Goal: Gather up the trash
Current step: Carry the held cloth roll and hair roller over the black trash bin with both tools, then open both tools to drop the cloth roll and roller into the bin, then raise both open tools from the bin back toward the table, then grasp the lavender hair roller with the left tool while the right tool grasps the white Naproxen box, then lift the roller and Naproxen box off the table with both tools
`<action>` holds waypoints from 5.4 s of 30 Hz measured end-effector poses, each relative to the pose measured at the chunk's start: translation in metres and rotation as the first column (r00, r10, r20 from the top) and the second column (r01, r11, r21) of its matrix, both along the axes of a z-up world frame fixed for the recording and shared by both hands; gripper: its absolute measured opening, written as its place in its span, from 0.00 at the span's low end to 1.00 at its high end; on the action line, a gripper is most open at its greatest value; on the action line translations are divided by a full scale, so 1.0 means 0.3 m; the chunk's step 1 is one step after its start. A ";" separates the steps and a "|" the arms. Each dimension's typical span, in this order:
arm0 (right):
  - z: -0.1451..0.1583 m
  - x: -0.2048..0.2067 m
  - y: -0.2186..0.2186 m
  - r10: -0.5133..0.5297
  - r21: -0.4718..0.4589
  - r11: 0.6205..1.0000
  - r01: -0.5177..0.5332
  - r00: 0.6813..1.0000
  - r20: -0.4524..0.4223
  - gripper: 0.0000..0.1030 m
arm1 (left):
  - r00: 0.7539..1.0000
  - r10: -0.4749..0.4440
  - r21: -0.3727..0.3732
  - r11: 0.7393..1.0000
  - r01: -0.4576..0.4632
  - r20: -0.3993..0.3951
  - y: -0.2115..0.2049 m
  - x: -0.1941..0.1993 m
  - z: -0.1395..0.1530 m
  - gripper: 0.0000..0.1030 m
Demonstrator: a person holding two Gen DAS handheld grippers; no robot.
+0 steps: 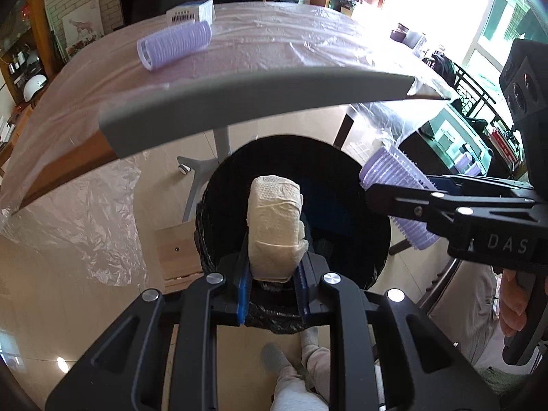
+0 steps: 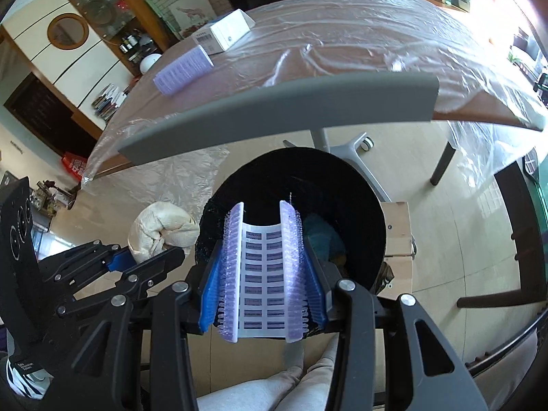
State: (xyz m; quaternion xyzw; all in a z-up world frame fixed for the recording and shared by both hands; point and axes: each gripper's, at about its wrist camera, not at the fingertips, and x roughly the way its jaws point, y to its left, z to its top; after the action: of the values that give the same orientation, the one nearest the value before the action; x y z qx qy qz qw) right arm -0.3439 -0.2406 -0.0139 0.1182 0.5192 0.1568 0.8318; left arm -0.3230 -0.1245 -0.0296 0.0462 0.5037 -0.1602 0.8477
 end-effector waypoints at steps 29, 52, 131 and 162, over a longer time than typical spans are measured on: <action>-0.187 0.134 0.021 0.022 -0.071 0.997 -0.030 0.993 -0.118 0.60 | 0.989 -0.028 0.056 0.998 0.036 -0.144 -0.063 0.133 -0.195 0.35; 0.097 0.058 -0.129 0.047 0.019 0.999 -0.048 0.998 0.047 0.93 | 0.999 0.033 0.027 0.999 -0.034 0.035 -0.077 0.092 0.017 0.92; 0.129 0.975 0.385 0.191 -0.181 0.969 -0.170 0.975 0.109 0.57 | 0.993 -0.001 0.005 1.000 0.000 0.117 0.184 0.710 0.118 0.43; 0.171 0.680 0.076 -0.016 -0.031 0.999 0.020 0.993 0.113 0.45 | 0.987 0.094 -0.067 0.994 -0.086 0.130 0.179 0.621 0.165 0.43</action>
State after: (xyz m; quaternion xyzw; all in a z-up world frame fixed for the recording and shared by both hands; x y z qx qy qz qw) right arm -0.1399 -0.2177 0.0374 0.1004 0.4726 0.1473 0.8630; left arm -0.1366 -0.0709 0.0198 0.0081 0.4425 -0.1335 0.8867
